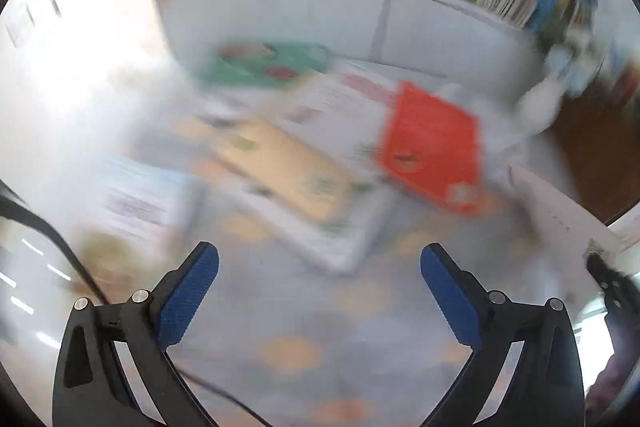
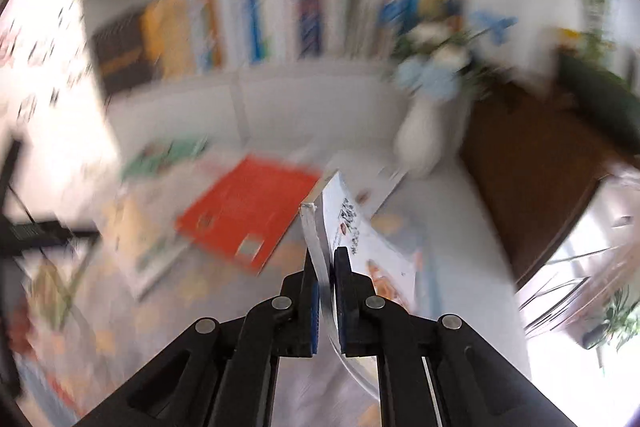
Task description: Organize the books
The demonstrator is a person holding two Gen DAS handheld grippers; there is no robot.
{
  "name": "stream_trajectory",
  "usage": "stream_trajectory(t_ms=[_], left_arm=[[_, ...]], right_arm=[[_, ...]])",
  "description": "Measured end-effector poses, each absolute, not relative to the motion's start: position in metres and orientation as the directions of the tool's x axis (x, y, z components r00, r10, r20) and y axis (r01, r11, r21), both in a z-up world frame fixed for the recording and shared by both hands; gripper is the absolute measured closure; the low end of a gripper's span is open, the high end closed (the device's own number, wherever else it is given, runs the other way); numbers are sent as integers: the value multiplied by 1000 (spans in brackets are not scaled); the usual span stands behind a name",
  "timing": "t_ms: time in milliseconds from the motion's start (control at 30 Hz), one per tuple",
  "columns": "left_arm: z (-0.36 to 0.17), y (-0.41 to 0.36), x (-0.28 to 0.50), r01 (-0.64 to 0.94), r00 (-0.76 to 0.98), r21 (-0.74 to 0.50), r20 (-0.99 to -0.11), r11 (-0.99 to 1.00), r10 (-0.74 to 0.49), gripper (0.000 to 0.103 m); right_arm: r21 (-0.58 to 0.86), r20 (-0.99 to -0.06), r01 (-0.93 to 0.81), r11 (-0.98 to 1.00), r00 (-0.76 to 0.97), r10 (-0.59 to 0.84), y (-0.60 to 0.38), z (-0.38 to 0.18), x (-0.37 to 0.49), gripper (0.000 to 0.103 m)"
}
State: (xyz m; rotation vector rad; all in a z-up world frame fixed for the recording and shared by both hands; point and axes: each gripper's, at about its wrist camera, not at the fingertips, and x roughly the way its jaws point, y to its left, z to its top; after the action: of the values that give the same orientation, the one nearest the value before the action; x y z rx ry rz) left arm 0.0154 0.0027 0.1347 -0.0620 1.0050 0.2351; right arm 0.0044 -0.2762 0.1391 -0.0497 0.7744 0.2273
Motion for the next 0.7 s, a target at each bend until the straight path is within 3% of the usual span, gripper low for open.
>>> stream_trajectory(t_ms=[67,200,267,333,367,400,433,567,700], left_arm=[[132,14,1,-218,504,60,-848,974,165,1],[106,37,-4,-243,440,-145,-898,959,-24,1],[89,39,-3,-226,402,-226,-908,948,-120,1],[81,31,-8,-167,379,-252,-909,953,-173,1],[80,28,-10,-146,371,-246,-911,958,-178,1],[76,23,-12,-112,363,-238,-914,965,-184,1],[72,18,-14,-73,352,-247,-913,966,-207,1],[51,4,-21,-21,285,-300,-916,954,-282,1],[29,-19,-19,70,228,-420,-876,905,-424,1]], right_arm=[[95,-736,-298,950,621,268,-252,123,-11,95],[219,-746,-402,889,518,418,-209,114,-55,90],[328,-746,-417,848,436,503,-197,109,-66,75],[500,-716,-424,755,288,636,-190,101,-74,40],[600,-651,-409,687,248,717,-194,101,-78,32],[645,-613,-392,656,247,750,-199,103,-81,12],[677,-578,-359,642,279,766,-211,108,-85,0],[719,-591,-161,676,370,717,-262,102,-75,0],[766,-636,141,628,314,705,-318,43,-50,0]])
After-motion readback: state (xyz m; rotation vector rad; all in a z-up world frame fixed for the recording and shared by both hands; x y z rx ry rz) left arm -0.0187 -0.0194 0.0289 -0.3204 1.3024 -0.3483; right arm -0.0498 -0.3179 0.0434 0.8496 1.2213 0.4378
